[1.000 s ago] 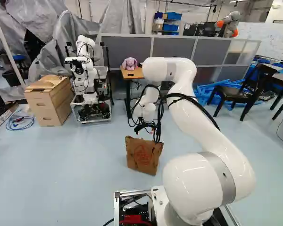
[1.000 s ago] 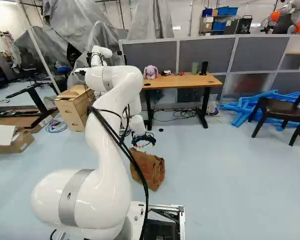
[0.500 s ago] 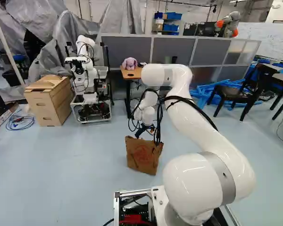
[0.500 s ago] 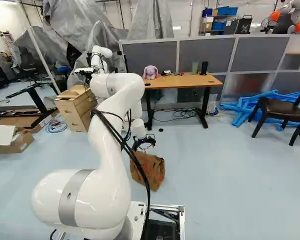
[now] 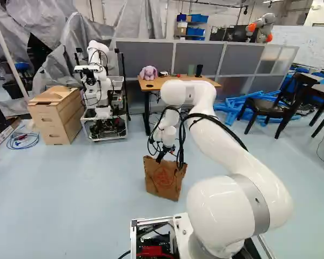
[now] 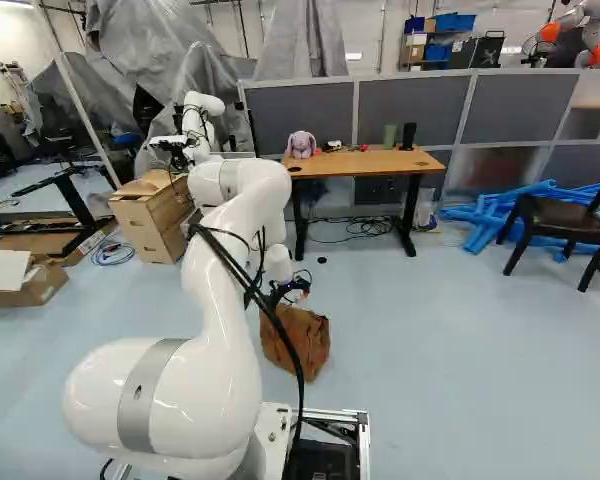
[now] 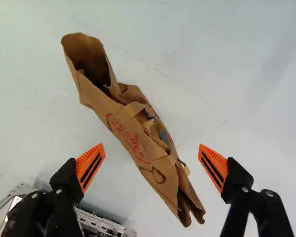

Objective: Pick up the bag on the ground and place it on the table

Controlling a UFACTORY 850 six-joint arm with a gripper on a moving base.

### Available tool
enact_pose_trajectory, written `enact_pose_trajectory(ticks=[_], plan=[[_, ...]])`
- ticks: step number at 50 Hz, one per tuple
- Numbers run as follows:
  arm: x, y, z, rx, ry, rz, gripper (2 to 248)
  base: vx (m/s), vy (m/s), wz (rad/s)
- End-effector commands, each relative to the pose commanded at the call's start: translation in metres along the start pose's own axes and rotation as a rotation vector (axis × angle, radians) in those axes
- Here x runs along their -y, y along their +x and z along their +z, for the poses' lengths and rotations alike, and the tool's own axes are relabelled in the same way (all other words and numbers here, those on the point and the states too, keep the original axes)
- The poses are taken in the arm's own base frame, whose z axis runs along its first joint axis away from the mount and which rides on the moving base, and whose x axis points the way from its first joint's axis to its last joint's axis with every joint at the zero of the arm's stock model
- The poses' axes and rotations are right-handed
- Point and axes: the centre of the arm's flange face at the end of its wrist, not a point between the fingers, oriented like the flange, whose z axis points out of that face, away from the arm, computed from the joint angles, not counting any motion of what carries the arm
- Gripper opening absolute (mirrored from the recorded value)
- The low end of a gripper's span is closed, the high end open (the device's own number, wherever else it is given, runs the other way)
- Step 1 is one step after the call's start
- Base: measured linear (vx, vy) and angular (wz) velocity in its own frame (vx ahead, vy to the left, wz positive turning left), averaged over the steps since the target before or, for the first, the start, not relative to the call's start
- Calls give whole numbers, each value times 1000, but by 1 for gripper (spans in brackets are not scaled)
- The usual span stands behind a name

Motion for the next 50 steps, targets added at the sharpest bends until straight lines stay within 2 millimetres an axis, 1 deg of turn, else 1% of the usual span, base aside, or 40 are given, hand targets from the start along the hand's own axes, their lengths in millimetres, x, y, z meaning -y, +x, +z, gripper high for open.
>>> enact_pose_trajectory(ticks=[30,50], plan=[[5,-5,45,11,11,-311,247,0,0,0],[8,-9,75,15,16,-339,247,0,0,0]])
